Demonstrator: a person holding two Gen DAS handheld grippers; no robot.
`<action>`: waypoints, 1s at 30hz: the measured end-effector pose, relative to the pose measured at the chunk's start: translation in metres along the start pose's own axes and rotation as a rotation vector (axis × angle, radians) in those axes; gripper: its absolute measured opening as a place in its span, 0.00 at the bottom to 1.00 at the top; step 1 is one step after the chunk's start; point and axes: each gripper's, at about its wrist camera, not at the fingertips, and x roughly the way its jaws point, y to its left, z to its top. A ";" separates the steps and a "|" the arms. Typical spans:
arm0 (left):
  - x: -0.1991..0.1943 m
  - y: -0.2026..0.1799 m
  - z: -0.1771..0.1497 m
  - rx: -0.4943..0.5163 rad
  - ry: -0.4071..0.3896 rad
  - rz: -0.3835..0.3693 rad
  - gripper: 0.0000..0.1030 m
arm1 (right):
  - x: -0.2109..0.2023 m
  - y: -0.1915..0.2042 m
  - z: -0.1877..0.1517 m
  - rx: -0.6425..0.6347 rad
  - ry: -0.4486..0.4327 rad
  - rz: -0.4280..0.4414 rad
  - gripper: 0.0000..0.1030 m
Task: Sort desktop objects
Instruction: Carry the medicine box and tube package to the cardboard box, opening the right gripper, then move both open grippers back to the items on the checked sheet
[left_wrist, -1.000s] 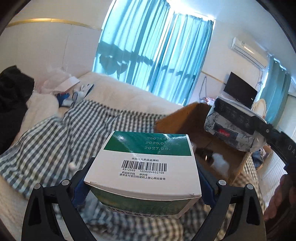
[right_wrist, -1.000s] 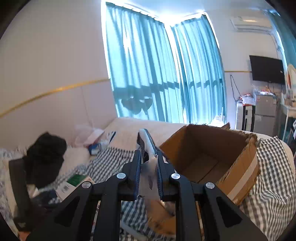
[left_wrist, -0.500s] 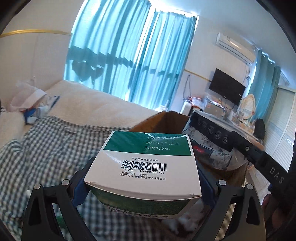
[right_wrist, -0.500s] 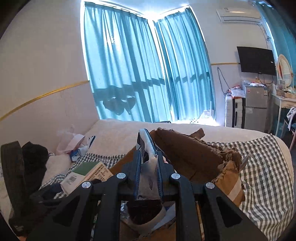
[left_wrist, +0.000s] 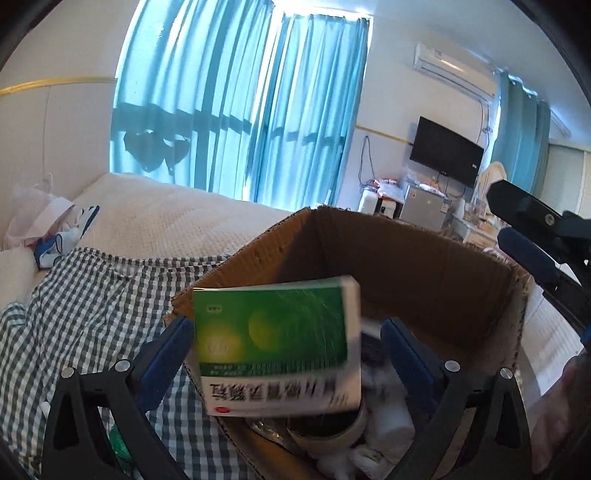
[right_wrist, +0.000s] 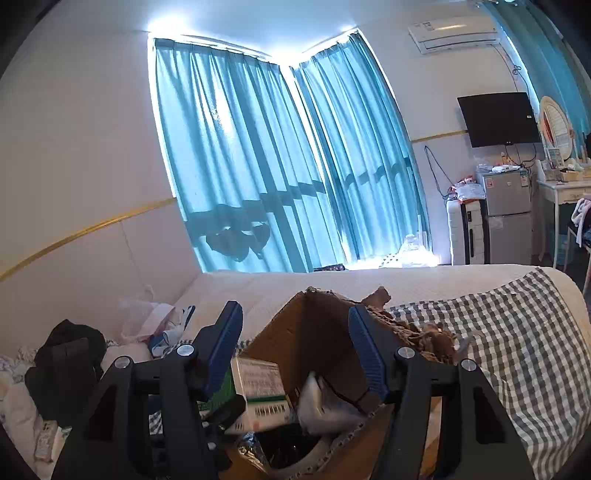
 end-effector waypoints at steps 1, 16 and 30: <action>-0.002 0.002 0.000 -0.008 0.004 0.001 1.00 | -0.003 0.001 0.000 -0.003 -0.006 -0.002 0.59; -0.103 0.052 0.020 0.046 -0.042 0.108 1.00 | -0.045 0.042 -0.053 -0.019 0.104 0.016 0.59; -0.157 0.190 -0.091 -0.014 0.132 0.343 1.00 | -0.054 0.132 -0.148 -0.228 0.275 0.122 0.62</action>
